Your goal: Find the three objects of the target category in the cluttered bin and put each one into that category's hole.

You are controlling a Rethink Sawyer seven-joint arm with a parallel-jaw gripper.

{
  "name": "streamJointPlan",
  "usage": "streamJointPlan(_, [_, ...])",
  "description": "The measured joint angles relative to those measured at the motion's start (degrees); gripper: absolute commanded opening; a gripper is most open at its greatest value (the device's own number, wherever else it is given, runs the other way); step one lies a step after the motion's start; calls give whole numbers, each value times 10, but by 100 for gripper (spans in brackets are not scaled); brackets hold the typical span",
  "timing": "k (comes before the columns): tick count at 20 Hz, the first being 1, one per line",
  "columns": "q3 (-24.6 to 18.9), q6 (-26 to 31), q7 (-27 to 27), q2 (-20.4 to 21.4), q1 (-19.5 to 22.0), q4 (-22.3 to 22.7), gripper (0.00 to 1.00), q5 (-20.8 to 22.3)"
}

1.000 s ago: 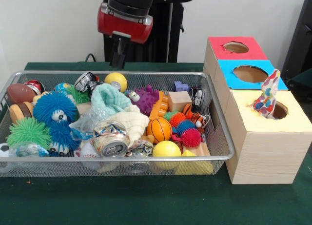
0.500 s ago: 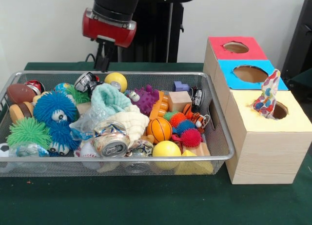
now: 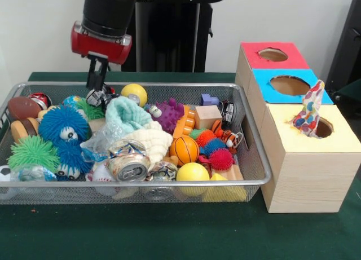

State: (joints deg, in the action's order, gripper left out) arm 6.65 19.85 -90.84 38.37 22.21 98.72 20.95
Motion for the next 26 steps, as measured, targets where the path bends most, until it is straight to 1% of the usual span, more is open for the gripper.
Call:
streamJointPlan(5, [-4,-24,0,-19,12,-1,0,25])
streamJointPlan(9, [-5,-52,0,-48,16,-2,0,45])
streamJointPlan(10, [-5,-60,0,-57,16,-3,100,49])
streamJointPlan(19, [-5,-85,0,-74,11,-14,100,63])
streamJointPlan(26, [-5,-85,0,-79,6,-24,100,91])
